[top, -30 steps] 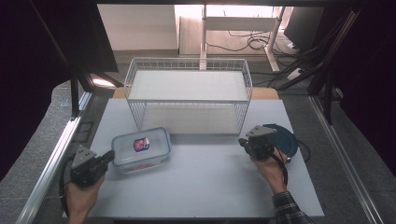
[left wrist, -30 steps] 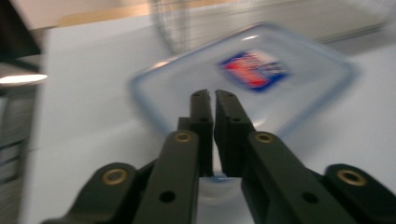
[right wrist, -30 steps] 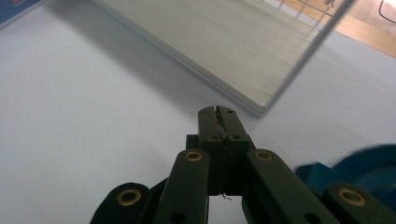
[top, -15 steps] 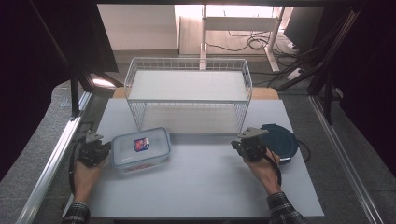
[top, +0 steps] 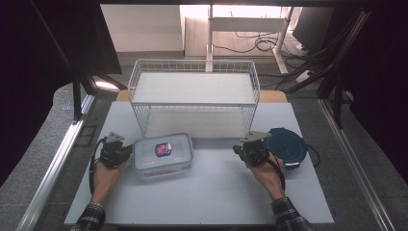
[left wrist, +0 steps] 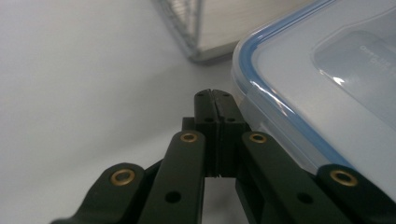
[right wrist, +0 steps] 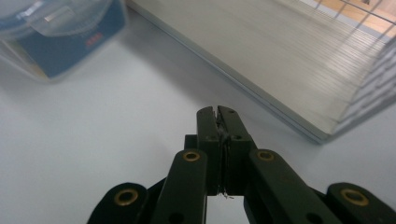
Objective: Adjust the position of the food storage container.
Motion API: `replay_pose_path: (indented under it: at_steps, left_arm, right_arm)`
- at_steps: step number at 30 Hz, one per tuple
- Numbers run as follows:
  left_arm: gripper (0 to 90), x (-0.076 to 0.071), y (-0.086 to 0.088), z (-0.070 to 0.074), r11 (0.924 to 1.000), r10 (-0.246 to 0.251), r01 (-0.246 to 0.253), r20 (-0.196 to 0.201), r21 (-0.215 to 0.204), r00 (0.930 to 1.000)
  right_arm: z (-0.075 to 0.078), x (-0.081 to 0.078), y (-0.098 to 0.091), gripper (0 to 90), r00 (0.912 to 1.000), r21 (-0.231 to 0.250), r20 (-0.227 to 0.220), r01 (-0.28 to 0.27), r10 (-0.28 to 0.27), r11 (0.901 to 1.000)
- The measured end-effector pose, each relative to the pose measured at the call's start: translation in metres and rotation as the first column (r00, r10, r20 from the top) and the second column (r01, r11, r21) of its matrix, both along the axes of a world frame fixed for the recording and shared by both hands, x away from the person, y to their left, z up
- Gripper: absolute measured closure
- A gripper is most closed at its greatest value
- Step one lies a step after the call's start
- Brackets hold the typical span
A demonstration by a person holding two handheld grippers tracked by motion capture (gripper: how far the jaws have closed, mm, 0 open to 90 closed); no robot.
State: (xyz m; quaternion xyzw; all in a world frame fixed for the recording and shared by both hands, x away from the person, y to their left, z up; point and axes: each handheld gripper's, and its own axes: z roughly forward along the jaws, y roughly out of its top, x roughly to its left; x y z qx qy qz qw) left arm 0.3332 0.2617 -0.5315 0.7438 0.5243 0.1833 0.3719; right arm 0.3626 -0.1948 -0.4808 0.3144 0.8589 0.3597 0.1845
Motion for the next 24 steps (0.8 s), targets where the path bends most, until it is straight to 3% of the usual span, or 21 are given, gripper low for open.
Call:
replay_pose_path:
  at_steps: [11, 19, 22, 24]
  left_arm:
    - [89.9, 0.016, -0.049, -0.001, 0.995, -0.097, 0.097, 0.0, -0.023, 0.9953]
    - [89.9, 0.019, -0.082, 0.0, 0.9849, -0.168, 0.168, -0.001, -0.042, 0.9858]
    - [89.9, 0.018, -0.088, 0.0, 0.9816, -0.186, 0.185, -0.002, -0.046, 0.9826]
    - [90.0, 0.017, -0.093, 0.001, 0.9793, -0.197, 0.196, -0.005, -0.049, 0.9805]
  right_arm:
    - [-0.013, 0.009, 0.033, 87.8, 0.9995, -0.024, 0.002, -0.032, 0.032, 0.9992]
    - [-0.021, 0.022, 0.032, 86.8, 0.9994, 0.018, -0.019, -0.027, 0.028, 0.9995]
    - [-0.024, 0.025, 0.03, 86.9, 0.9996, 0.005, -0.018, -0.021, 0.021, 0.9998]
    - [-0.027, 0.028, 0.026, 87.7, 0.9984, 0.022, -0.045, -0.033, 0.034, 0.9992]
